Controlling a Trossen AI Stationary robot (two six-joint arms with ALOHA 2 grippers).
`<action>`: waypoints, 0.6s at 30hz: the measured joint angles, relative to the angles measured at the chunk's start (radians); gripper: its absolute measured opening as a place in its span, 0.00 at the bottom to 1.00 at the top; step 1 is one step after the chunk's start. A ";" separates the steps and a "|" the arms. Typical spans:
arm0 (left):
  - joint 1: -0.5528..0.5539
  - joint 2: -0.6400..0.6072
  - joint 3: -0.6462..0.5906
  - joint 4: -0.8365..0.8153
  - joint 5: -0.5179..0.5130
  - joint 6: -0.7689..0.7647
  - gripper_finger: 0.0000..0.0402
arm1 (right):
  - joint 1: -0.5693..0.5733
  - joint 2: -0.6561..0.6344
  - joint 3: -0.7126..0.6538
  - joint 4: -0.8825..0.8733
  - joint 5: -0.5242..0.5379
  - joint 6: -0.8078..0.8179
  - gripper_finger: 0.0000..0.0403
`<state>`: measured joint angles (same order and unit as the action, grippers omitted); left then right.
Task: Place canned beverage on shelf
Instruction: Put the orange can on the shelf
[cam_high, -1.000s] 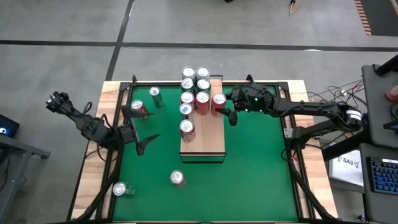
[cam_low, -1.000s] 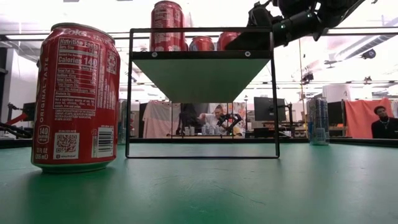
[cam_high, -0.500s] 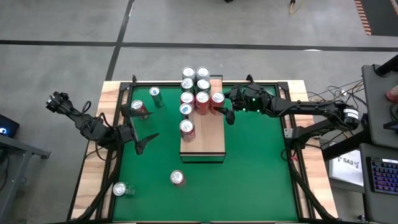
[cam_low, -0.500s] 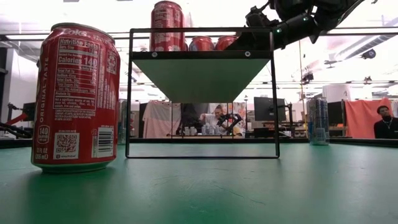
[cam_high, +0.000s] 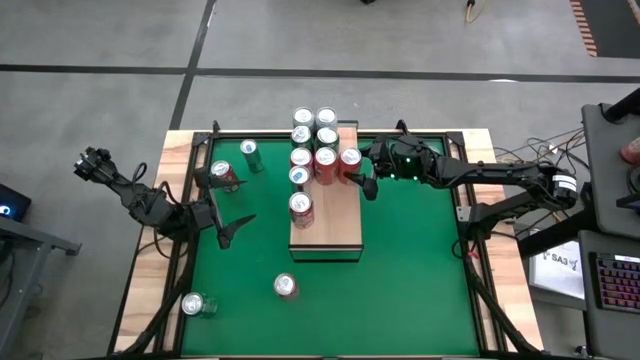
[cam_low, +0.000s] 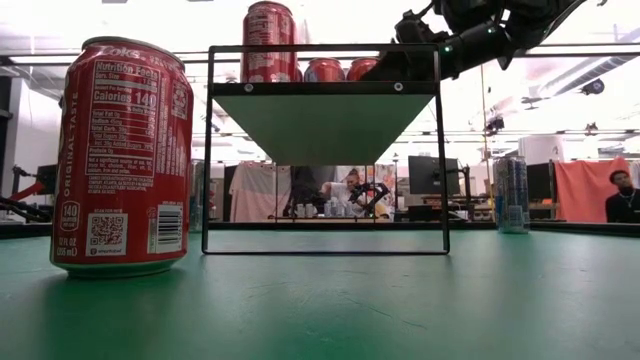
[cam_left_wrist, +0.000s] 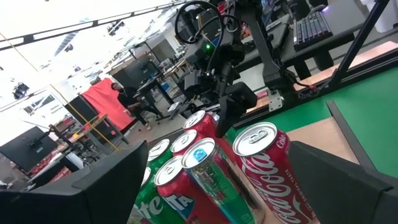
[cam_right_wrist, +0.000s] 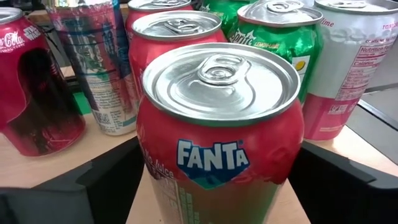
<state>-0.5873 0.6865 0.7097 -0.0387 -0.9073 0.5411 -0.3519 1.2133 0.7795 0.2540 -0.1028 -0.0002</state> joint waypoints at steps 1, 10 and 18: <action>0.000 0.000 0.000 0.000 0.000 0.000 0.93 | 0.000 0.000 0.000 0.004 0.000 0.002 0.88; 0.000 0.002 0.000 -0.001 0.000 -0.007 0.93 | 0.000 -0.014 0.022 0.013 0.000 0.026 0.88; 0.000 0.014 0.000 -0.005 0.001 -0.046 0.93 | 0.000 -0.027 0.068 -0.046 -0.001 0.026 0.88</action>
<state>-0.5873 0.7006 0.7097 -0.0437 -0.9067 0.4951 -0.3517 1.1858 0.8477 0.2077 -0.1035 0.0261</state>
